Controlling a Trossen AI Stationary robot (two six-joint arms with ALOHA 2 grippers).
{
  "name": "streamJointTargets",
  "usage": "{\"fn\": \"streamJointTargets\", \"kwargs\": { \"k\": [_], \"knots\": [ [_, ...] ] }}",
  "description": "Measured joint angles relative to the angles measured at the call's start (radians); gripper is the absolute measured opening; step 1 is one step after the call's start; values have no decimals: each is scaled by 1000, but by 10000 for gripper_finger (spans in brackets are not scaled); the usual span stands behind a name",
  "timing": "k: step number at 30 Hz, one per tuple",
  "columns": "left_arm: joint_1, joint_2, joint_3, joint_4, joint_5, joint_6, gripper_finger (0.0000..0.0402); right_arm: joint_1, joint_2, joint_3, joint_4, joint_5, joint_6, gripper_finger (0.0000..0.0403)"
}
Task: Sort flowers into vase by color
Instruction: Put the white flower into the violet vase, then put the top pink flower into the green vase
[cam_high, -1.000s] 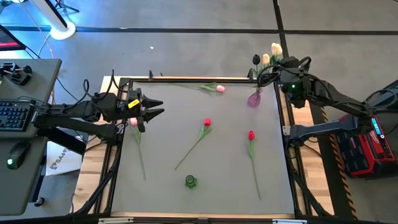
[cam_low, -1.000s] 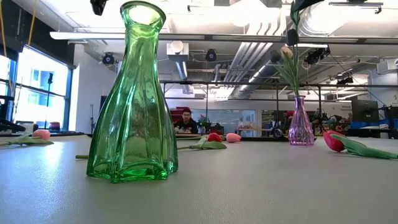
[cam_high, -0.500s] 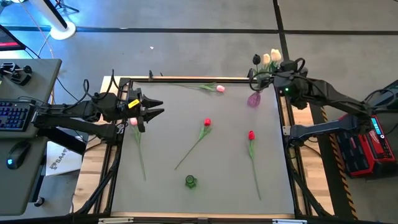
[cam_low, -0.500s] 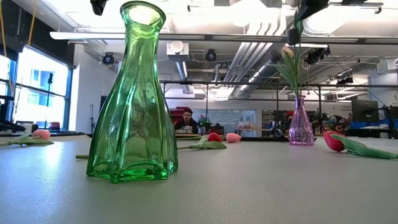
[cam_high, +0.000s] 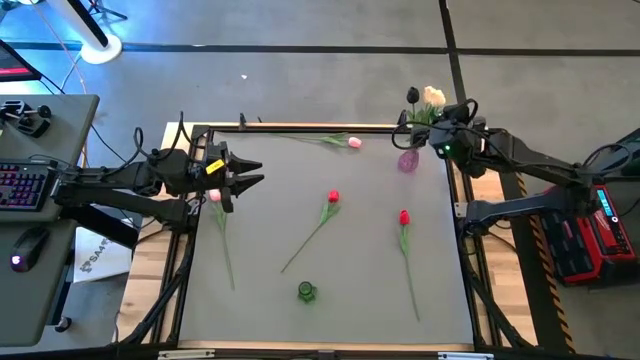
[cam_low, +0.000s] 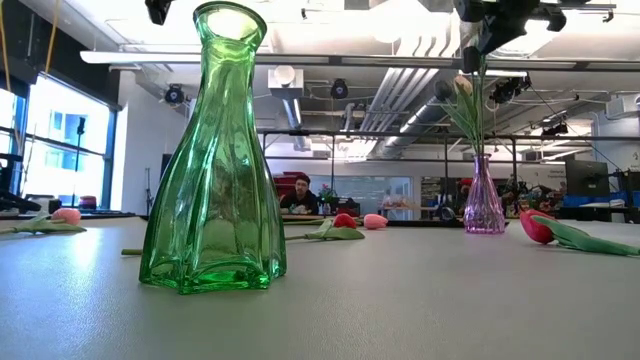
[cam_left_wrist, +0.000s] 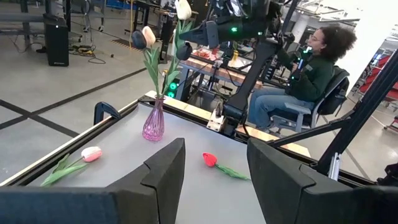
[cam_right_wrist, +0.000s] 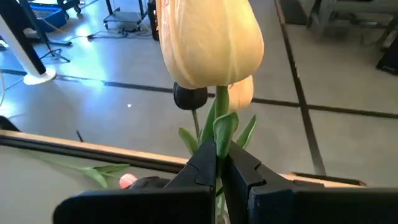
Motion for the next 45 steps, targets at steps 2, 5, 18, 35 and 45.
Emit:
{"fn": "streamJointTargets", "kwargs": {
  "k": [2,5,18,35,45],
  "knots": [
    [0,0,0,0,0,0,163,-12,0,0,2,-27,0,0],
    [0,0,0,0,0,0,163,-33,-3,0,5,-88,0,0],
    [0,0,0,0,0,0,163,-98,-3,0,-41,-183,21,119],
    [0,0,0,0,0,0,163,-99,-5,38,51,-130,-114,189],
    [0,0,0,0,0,0,163,-77,-8,304,111,-304,-274,189]
  ]
}}
